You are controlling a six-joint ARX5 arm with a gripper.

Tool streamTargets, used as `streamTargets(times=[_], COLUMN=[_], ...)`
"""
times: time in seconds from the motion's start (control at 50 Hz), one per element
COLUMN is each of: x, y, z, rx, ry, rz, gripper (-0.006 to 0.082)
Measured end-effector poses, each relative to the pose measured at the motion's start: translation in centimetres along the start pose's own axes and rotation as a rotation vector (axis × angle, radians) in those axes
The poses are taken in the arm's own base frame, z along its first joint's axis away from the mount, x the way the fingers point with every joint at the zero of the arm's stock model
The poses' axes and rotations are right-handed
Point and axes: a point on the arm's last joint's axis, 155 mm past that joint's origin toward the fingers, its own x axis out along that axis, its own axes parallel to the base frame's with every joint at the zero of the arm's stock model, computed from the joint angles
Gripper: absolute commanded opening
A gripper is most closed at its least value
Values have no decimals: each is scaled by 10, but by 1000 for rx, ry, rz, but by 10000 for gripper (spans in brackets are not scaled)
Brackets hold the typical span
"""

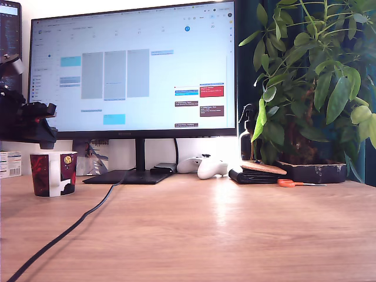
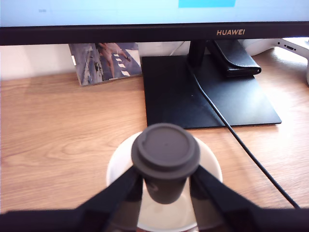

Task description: Pick the grey coffee capsule and place it inside the red coffee cup

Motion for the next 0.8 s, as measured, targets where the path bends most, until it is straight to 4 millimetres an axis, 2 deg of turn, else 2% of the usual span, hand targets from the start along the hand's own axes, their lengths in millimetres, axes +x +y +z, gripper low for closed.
streamTargets(times=[0.08, 0.14, 0.46, 0.56, 0.62, 0.68, 0.8], x=[0, 0, 0, -3, -8, -17, -44], y=[0, 0, -1, -1, -3, -5, -12], z=[0, -1, -2, -4, -1, 9, 42], rx=[-1, 3, 27, 22, 21, 24, 43], ry=[2, 3, 9, 27, 33, 18, -46], rz=[0, 0, -2, -3, -3, -2, -1], gripper=[565, 686, 695, 631, 551, 412, 38])
